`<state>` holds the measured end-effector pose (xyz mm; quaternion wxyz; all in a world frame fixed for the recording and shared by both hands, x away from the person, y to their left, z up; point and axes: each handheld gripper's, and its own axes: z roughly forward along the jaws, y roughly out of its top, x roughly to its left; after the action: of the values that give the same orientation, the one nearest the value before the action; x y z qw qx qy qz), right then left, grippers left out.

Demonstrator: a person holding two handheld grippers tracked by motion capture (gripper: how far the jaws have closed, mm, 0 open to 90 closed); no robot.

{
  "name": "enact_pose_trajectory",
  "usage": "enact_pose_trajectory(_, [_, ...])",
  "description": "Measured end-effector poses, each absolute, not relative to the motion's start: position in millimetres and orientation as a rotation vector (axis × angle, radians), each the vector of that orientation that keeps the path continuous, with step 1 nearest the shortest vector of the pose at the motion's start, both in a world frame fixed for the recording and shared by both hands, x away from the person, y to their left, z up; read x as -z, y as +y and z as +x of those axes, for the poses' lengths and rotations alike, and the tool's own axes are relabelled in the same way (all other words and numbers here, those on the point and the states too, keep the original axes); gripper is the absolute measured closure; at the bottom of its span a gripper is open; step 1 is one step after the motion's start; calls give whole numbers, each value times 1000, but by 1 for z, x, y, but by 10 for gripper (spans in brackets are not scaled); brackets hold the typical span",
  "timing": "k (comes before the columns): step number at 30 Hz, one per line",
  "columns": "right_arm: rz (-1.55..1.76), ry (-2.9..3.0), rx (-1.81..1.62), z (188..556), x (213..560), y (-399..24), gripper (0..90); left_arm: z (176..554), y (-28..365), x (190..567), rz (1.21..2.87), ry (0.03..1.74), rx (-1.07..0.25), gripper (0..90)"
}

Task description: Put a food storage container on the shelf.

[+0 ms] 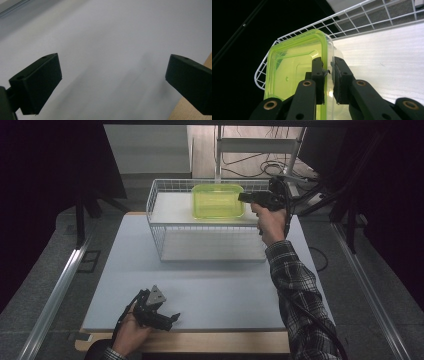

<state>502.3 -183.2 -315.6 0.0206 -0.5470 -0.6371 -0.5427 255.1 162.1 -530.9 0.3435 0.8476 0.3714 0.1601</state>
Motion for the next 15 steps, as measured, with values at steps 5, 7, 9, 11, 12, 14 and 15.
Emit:
enact_pose_trajectory(5, [-1707, -2053, 1680, 503, 314, -179, 777, 255, 162, 531, 2207, 964, -416, 3])
enact_pose_trajectory(7, [-1713, -2078, 1669, 505, 315, -179, 768, 255, 162, 531, 2207, 963, -415, 2])
enact_pose_trajectory(9, [-1723, -2081, 1669, 506, 315, -178, 763, 255, 162, 531, 2207, 964, -415, 2])
enact_pose_trajectory(11, [-1730, -2092, 1664, 507, 315, -177, 757, 255, 162, 531, 2208, 962, -416, 2])
enact_pose_trajectory(12, [-1731, -2102, 1662, 507, 316, -177, 754, 255, 162, 531, 2208, 962, -416, 2])
enact_pose_trajectory(14, [-1739, -2121, 1656, 507, 315, -176, 746, 255, 162, 531, 2209, 962, -415, 3])
enact_pose_trajectory(15, [-1741, -2135, 1654, 508, 315, -176, 740, 255, 162, 531, 2209, 963, -412, 3])
